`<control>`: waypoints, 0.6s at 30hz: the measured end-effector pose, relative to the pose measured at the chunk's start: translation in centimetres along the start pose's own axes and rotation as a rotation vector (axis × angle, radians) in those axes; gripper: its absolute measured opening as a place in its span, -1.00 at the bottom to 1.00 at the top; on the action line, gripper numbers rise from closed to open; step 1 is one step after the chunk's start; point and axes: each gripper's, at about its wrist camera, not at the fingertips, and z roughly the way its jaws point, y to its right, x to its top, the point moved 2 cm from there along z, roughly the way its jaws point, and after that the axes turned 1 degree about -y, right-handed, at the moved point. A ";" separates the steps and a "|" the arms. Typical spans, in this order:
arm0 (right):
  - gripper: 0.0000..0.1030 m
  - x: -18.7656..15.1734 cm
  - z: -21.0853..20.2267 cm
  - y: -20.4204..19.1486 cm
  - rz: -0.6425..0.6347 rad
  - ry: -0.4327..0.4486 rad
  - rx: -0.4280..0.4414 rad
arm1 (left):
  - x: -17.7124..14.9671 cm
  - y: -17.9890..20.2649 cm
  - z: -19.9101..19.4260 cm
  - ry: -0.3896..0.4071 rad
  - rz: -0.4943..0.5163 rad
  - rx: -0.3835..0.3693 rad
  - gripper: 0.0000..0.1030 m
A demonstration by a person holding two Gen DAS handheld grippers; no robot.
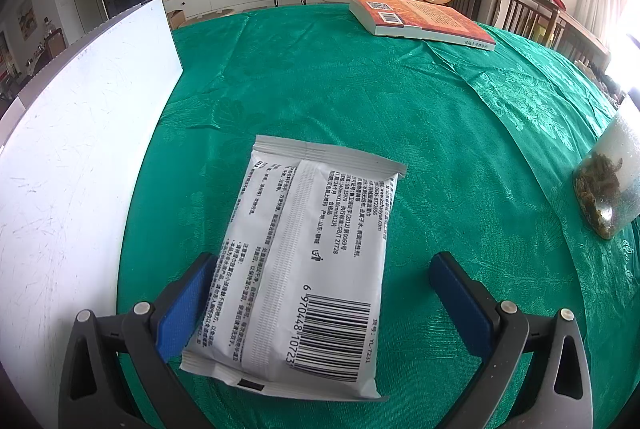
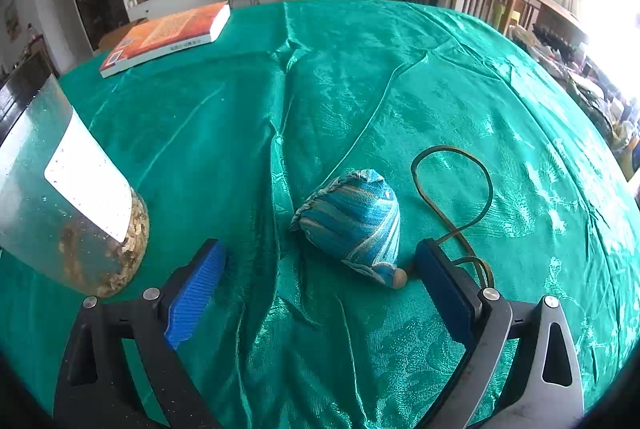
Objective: Organize soft objects
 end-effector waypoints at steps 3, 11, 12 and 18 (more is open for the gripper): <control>0.89 0.0 0.0 0.0 0.000 0.000 0.000 | 0.0 0.0 0.0 0.000 0.000 0.000 1.00; 0.89 0.0 0.0 0.0 0.002 0.001 0.005 | 0.0 0.0 0.0 0.000 0.000 0.000 1.00; 0.89 0.0 0.0 0.0 0.003 0.001 0.006 | 0.0 0.0 0.0 -0.001 0.000 0.000 1.00; 0.88 0.0 -0.1 0.0 -0.045 -0.023 0.031 | 0.0 0.3 -0.1 -0.087 0.041 -0.029 1.00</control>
